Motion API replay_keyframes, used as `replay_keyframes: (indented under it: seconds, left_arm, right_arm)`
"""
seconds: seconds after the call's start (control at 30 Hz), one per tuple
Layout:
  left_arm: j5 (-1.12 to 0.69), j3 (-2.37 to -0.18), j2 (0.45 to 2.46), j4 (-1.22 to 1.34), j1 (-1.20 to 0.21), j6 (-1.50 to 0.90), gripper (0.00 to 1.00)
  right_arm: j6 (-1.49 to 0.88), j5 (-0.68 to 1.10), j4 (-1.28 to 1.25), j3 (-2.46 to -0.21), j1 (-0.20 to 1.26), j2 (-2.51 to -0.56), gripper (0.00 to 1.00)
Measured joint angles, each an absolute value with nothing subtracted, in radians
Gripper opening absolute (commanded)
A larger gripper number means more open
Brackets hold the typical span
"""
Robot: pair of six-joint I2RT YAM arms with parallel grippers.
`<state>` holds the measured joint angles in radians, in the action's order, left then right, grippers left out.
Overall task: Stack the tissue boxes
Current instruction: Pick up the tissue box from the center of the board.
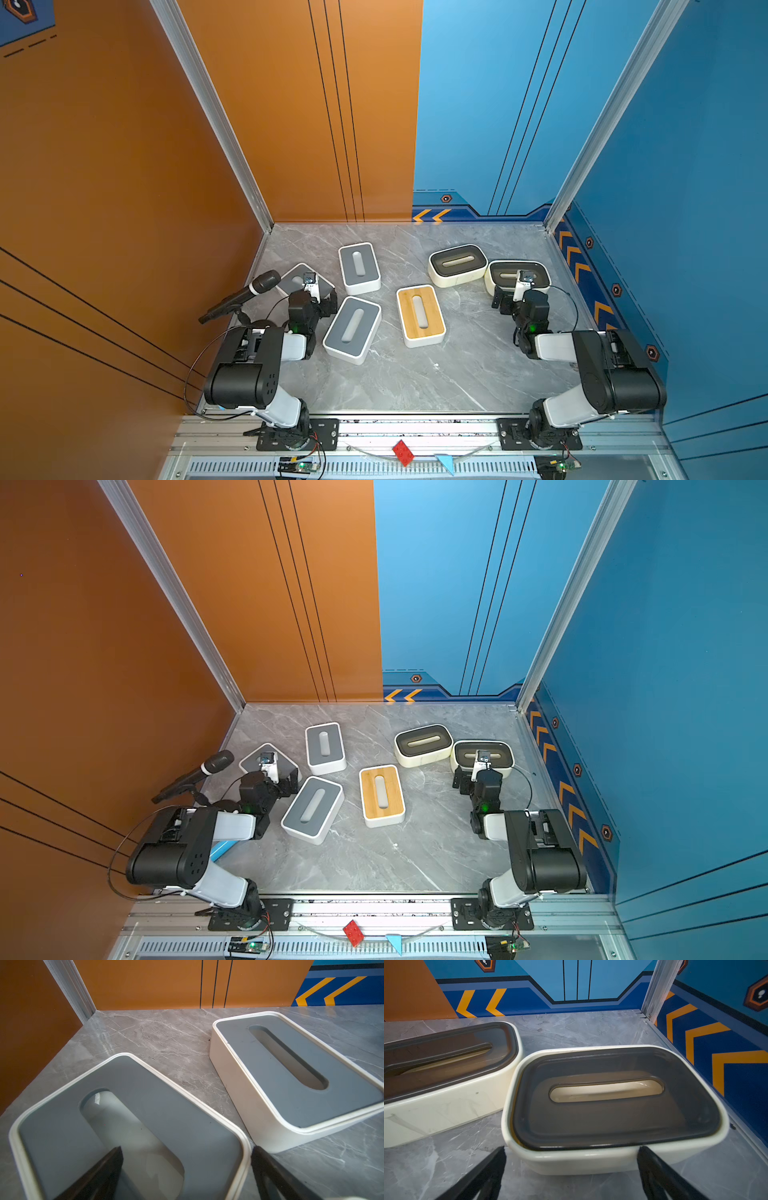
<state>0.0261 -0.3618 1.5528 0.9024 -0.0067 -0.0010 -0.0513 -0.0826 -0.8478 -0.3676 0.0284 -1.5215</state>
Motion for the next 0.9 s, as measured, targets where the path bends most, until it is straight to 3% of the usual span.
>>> replay_keyframes:
  seconds: [0.9]
  left_arm:
    - [-0.028,-0.361,1.553,0.917,0.018,0.002,0.98]
  right_arm:
    - [-0.048,-0.094,-0.850,-0.368,0.041,-1.522,1.00]
